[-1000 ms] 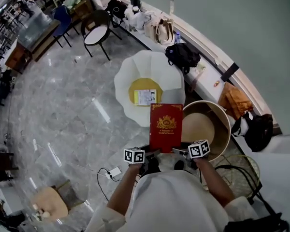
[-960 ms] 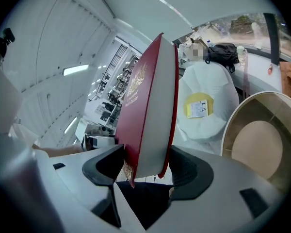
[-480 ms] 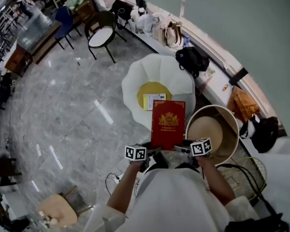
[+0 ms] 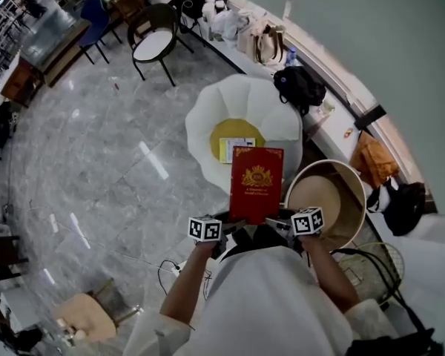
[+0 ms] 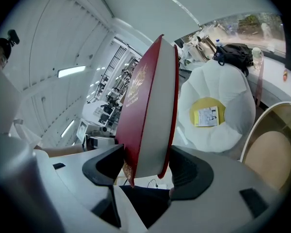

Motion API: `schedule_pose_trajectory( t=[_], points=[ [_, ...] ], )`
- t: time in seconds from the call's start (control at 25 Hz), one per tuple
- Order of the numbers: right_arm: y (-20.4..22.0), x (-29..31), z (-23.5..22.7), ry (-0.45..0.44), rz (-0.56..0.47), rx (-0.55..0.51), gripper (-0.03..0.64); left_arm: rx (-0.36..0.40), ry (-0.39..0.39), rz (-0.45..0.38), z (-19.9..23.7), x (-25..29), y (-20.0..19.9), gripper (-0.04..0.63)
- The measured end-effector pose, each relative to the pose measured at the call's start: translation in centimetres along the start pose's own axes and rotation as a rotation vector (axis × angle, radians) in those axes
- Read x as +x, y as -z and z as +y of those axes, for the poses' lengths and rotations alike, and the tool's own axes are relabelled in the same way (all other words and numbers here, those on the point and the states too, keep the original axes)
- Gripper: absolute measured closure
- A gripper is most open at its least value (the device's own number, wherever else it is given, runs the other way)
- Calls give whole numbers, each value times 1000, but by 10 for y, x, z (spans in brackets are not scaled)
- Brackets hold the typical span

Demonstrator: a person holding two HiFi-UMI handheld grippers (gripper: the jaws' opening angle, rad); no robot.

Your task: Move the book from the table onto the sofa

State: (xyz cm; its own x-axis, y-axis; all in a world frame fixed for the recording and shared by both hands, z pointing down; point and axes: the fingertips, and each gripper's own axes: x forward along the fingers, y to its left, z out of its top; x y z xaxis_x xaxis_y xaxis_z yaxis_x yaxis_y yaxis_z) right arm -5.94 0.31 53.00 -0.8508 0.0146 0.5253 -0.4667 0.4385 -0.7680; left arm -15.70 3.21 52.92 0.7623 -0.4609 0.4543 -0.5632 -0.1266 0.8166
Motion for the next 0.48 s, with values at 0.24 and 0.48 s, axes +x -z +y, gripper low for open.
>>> schedule_pose_trajectory(
  t=[0.24,0.48],
  points=[
    [-26,-2,-18,11,46,-66,310,-21,1,-8,5,20,-19,261],
    [-55,-7,-44,-26,58,-56,310,-81,-10,-64,11,43,-42,262]
  ],
)
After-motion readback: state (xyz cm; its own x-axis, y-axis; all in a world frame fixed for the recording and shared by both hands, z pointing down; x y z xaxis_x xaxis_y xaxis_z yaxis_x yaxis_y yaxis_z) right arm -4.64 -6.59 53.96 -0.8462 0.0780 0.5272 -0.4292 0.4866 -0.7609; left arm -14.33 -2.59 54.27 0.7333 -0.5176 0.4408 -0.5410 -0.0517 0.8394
